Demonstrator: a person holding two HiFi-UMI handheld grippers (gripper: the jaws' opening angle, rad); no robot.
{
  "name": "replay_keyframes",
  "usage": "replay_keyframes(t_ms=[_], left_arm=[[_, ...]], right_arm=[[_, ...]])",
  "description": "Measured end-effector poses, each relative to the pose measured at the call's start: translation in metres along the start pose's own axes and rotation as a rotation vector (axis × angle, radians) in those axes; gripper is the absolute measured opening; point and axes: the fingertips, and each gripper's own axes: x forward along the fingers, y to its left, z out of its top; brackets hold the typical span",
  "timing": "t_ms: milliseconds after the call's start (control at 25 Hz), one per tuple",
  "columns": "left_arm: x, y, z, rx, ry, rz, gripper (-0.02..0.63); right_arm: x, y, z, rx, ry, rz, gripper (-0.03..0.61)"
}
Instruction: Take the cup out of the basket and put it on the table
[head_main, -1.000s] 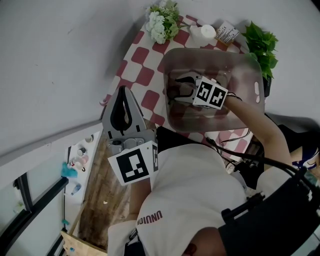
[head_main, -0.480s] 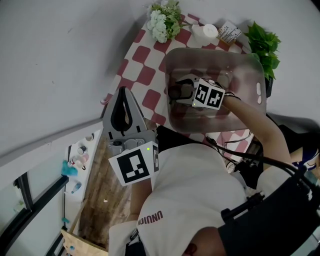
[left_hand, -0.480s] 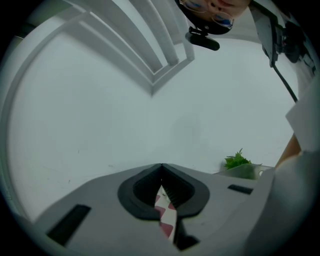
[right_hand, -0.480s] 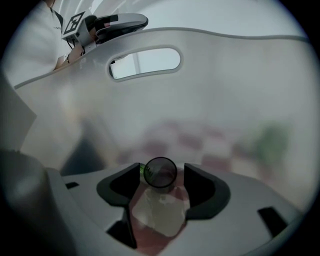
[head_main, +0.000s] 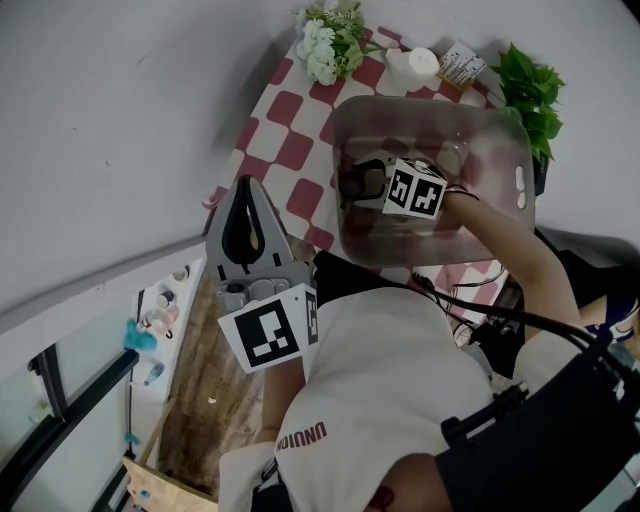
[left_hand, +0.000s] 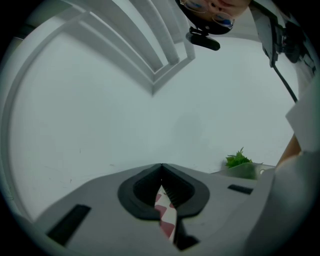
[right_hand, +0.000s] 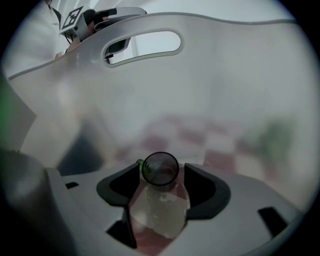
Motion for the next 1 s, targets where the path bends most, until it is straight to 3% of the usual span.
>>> replay_keyframes(t_ms=[1000], left_arm=[[0.004,0.001,-0.002,0.009,0.015,0.009,0.013]], right_arm=[[0.016,0.0,-0.004,-0.036,0.003,0.009,0.279]])
